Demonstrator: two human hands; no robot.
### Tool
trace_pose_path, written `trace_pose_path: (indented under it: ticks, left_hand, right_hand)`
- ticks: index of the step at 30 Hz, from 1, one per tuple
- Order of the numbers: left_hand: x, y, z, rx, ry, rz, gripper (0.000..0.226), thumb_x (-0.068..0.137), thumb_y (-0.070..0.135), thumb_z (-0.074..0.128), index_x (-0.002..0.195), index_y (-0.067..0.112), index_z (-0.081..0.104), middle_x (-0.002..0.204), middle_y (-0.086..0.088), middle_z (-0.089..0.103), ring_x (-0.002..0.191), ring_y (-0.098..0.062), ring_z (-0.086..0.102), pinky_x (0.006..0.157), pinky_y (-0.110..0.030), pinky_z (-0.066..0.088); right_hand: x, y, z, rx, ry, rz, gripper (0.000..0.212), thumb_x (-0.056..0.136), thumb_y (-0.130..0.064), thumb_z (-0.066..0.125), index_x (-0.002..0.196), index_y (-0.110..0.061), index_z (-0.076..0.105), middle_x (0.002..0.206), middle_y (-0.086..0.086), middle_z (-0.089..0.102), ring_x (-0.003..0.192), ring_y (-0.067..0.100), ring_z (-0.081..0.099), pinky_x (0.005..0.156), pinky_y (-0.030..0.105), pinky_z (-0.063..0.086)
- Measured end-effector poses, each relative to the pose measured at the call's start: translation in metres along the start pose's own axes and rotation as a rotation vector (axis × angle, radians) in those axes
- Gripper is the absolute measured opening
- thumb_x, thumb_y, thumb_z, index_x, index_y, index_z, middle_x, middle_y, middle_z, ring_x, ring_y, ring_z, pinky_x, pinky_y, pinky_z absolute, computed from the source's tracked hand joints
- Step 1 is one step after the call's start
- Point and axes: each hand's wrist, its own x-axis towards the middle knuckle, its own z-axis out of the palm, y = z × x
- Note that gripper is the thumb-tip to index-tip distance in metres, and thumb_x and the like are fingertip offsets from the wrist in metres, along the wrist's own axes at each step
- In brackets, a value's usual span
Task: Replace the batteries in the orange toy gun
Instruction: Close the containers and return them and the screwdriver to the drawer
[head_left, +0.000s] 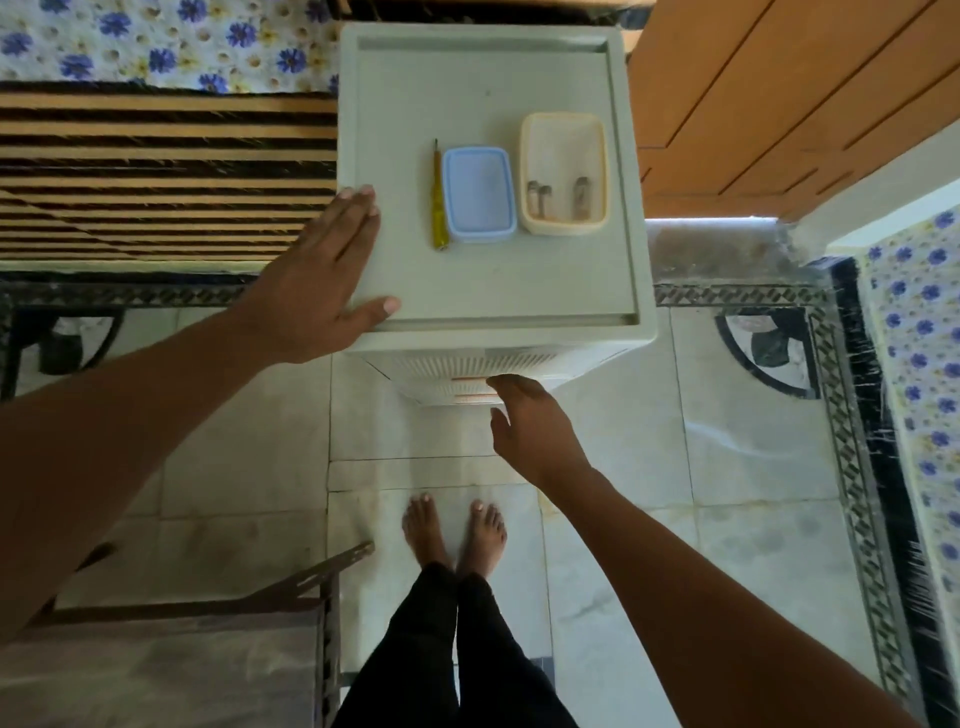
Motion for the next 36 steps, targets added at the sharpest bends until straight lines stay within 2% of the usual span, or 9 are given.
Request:
trace_pose_path:
  ticks: [6,10,16,20,24,27,30,33,36]
  left_hand:
    - [-0.001,0.0,0.012,-0.031,0.084,0.008,0.089,0.103,0.058,0.039,0.161,-0.006,0.014,0.171,-0.023,0.006,0.161,-0.034,0.001,0.129,-0.052,0.015]
    - [-0.003,0.0,0.011,-0.023,0.101,0.011,0.088,0.104,0.058,0.038,0.16,-0.006,0.017,0.171,-0.024,0.009,0.16,-0.034,0.003,0.128,-0.052,0.016]
    - [-0.007,0.005,0.013,-0.038,0.094,0.016,0.087,0.103,0.059,0.031,0.161,-0.005,0.018,0.172,-0.022,0.008,0.161,-0.032,0.003,0.13,-0.051,0.012]
    - [-0.007,0.006,0.017,-0.05,0.121,0.014,0.086,0.104,0.058,0.032,0.161,-0.005,0.019,0.171,-0.023,0.009,0.161,-0.033,0.004,0.129,-0.052,0.013]
    - [-0.008,0.009,0.017,0.009,0.12,0.006,0.081,0.106,0.053,0.03,0.16,-0.006,0.02,0.17,-0.025,0.012,0.16,-0.036,0.006,0.128,-0.053,0.015]
    - [-0.011,0.015,0.011,0.041,0.087,-0.011,0.078,0.107,0.051,0.025,0.16,-0.006,0.02,0.17,-0.025,0.011,0.16,-0.036,0.006,0.129,-0.052,0.016]
    - [-0.015,0.019,0.006,0.035,0.043,-0.019,0.079,0.107,0.052,0.02,0.16,-0.007,0.019,0.17,-0.026,0.009,0.16,-0.036,0.004,0.129,-0.052,0.016]
    - [-0.015,0.021,0.004,0.041,0.002,-0.008,0.085,0.106,0.057,0.018,0.159,-0.009,0.018,0.169,-0.029,0.008,0.16,-0.038,0.003,0.129,-0.052,0.015]
    - [-0.015,0.023,0.004,0.095,-0.029,-0.01,0.091,0.104,0.062,0.016,0.158,-0.012,0.017,0.168,-0.033,0.007,0.159,-0.041,0.001,0.128,-0.053,0.014]
  right_hand:
    - [0.036,0.003,0.044,-0.254,-0.168,0.012,0.055,0.093,-0.007,0.058,0.147,-0.005,0.049,0.142,0.014,0.057,0.133,0.033,0.052,0.096,0.047,0.052]
    - [0.042,0.003,0.062,-0.334,-0.246,0.096,0.073,0.091,-0.011,0.06,0.159,-0.003,0.032,0.16,0.014,0.04,0.152,0.031,0.033,0.107,0.049,0.047]
    - [0.048,0.002,0.078,-0.389,-0.287,0.141,0.085,0.091,-0.013,0.061,0.163,-0.005,0.017,0.166,0.017,0.025,0.157,0.037,0.018,0.103,0.049,0.05]
    - [0.045,-0.008,0.078,-0.383,-0.183,0.188,0.068,0.087,-0.001,0.057,0.152,0.003,0.036,0.155,0.017,0.046,0.147,0.035,0.038,0.094,0.042,0.052]
    - [0.022,-0.021,0.072,-0.391,-0.15,0.185,0.037,0.085,0.003,0.06,0.121,-0.001,0.062,0.124,0.017,0.066,0.117,0.038,0.062,0.091,0.04,0.05]
    - [-0.013,-0.024,0.069,-0.423,-0.182,0.148,0.037,0.076,0.003,0.07,0.111,-0.006,0.068,0.111,0.013,0.071,0.109,0.036,0.067,0.092,0.045,0.053]
    - [-0.053,-0.026,0.065,-0.423,-0.151,0.101,0.046,0.051,0.004,0.085,0.092,-0.009,0.068,0.091,0.01,0.069,0.086,0.034,0.07,0.068,0.044,0.057]
    - [-0.093,-0.029,0.058,-0.351,0.04,-0.009,0.035,0.062,-0.002,0.06,0.095,-0.011,0.066,0.095,0.008,0.066,0.086,0.031,0.067,0.066,0.04,0.055]
    - [-0.119,-0.033,0.049,-0.23,0.138,-0.033,0.044,0.069,-0.015,0.035,0.097,-0.017,0.068,0.095,0.002,0.06,0.091,0.023,0.055,0.072,0.033,0.044]
